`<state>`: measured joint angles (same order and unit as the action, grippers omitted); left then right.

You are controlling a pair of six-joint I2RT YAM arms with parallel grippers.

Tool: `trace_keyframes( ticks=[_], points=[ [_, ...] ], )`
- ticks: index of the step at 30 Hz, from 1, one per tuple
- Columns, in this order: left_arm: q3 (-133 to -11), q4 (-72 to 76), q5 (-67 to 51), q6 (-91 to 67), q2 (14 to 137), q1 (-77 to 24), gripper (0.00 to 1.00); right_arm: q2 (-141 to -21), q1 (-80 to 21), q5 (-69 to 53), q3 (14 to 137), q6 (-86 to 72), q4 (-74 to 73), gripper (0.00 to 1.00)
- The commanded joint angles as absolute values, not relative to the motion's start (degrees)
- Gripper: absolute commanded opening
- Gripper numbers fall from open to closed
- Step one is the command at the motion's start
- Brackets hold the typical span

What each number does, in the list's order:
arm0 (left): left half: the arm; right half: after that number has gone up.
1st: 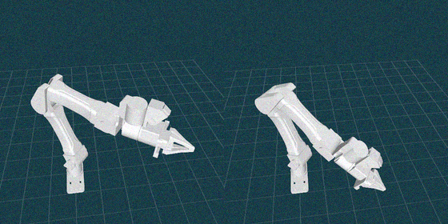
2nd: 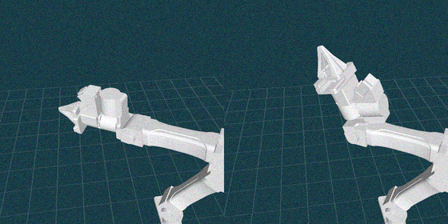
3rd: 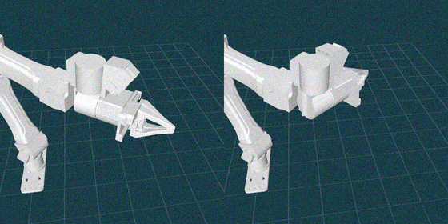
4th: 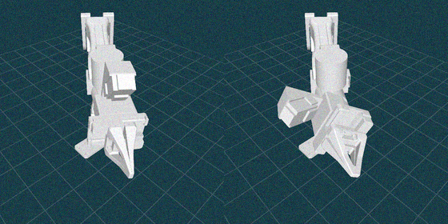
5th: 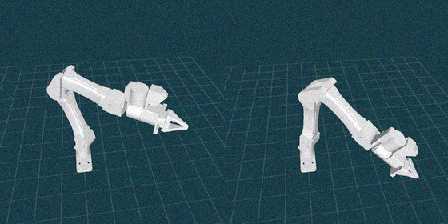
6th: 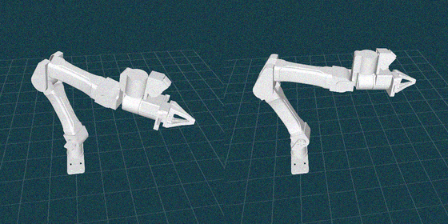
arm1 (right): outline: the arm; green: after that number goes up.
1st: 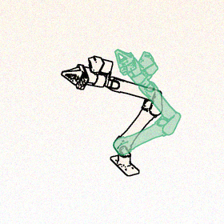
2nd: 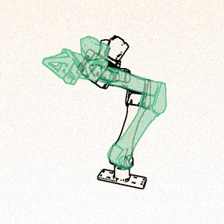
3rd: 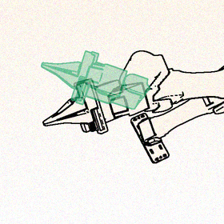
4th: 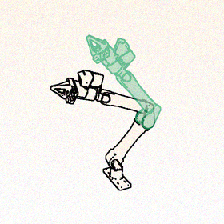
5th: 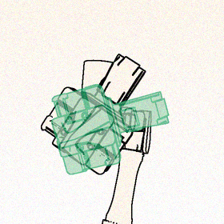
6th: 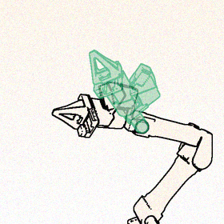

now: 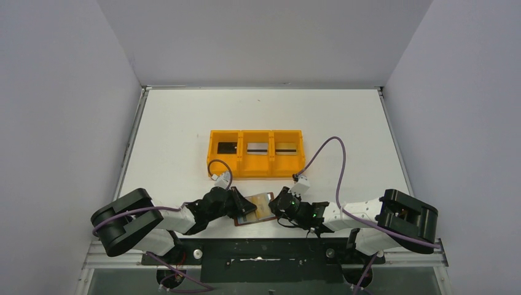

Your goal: Take the credit cards out of the card holder

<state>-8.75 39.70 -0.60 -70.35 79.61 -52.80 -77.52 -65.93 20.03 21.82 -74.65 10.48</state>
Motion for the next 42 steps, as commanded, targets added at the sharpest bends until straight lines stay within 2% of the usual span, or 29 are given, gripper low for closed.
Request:
trace_keyframes(
  ticks=[1,7,18,24,27,42],
  points=[
    [-7.9,39.7,-1.2,-69.9,80.0,-53.1,0.07,-78.3,-65.8,19.0,20.0,-74.3,5.8,0.11],
    [-7.0,37.8,-1.2,-69.8,78.1,-53.1,0.0,-77.4,-65.8,19.6,19.7,-74.7,5.0,0.11],
    [-6.7,30.8,1.1,-68.0,71.8,-52.9,0.0,-76.5,-65.8,19.9,20.0,-74.3,4.4,0.11],
    [-6.6,35.5,-0.8,-68.5,72.2,-52.9,0.17,-77.3,-65.8,19.7,20.5,-74.0,4.7,0.12],
    [-6.2,38.1,-1.0,-69.8,72.8,-52.9,0.22,-77.6,-65.8,19.5,20.4,-74.1,5.1,0.11],
    [-5.1,45.0,-0.7,-76.0,82.1,-53.1,0.26,-78.0,-65.8,18.9,20.3,-74.0,5.9,0.11]
  ],
)
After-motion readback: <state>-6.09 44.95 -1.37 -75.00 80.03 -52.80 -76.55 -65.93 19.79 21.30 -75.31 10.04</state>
